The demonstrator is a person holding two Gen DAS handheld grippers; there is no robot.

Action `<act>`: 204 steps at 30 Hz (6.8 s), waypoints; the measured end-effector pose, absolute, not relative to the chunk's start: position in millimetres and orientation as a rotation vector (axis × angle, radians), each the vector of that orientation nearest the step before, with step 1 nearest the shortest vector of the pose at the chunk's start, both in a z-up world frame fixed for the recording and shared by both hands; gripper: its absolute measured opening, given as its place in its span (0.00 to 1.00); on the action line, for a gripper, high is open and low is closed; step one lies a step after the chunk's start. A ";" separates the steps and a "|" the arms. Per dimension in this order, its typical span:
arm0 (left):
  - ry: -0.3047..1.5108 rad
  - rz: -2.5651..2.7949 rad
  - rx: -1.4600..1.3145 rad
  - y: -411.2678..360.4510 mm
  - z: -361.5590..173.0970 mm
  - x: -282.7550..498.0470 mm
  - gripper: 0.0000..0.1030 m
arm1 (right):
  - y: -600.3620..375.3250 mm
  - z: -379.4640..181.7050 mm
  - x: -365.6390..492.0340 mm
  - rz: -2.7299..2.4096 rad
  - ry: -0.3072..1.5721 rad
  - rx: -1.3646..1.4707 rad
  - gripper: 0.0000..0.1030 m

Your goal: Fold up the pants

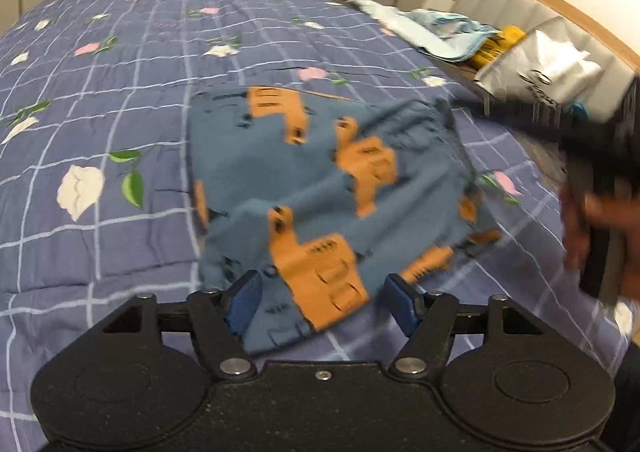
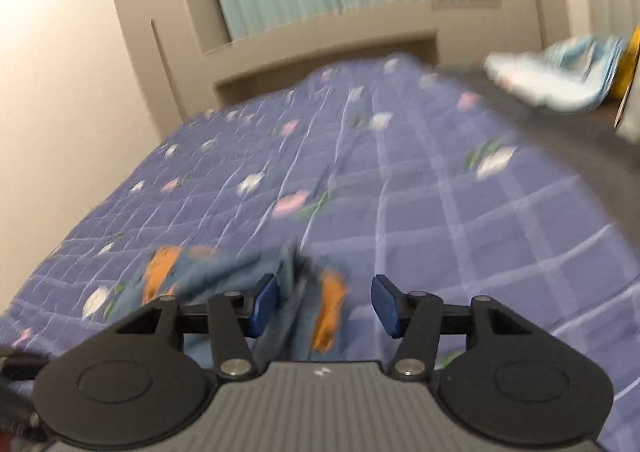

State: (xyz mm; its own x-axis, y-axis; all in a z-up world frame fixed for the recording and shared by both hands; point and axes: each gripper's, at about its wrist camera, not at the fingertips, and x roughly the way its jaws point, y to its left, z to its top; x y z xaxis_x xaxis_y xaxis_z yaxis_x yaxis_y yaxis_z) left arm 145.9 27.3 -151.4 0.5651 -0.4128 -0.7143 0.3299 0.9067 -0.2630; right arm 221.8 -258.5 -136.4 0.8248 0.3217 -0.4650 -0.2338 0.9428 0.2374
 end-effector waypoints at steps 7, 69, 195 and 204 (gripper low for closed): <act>0.815 -0.415 -0.194 43.6 -144.7 128.2 0.69 | -183.7 -100.9 267.3 0.746 0.549 0.099 0.74; 0.909 -0.271 -0.219 47.1 -150.7 228.8 0.98 | -324.7 -182.4 232.3 0.589 0.873 0.481 0.89; 0.618 -0.029 -0.142 54.9 -20.6 -0.4 0.99 | -237.6 -32.3 40.4 0.545 0.556 0.021 1.00; 0.560 0.008 -0.153 51.0 -20.7 -9.0 0.99 | -236.9 -34.3 39.4 0.552 0.560 0.020 1.00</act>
State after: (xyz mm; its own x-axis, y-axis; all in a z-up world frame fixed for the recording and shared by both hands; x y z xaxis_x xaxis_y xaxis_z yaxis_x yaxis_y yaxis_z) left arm -9.0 51.0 -20.7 0.8475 -0.0343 -0.5297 -0.0491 0.9886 -0.1425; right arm 39.4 -236.9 -34.3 0.7067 0.5019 -0.4987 -0.4915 0.8553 0.1642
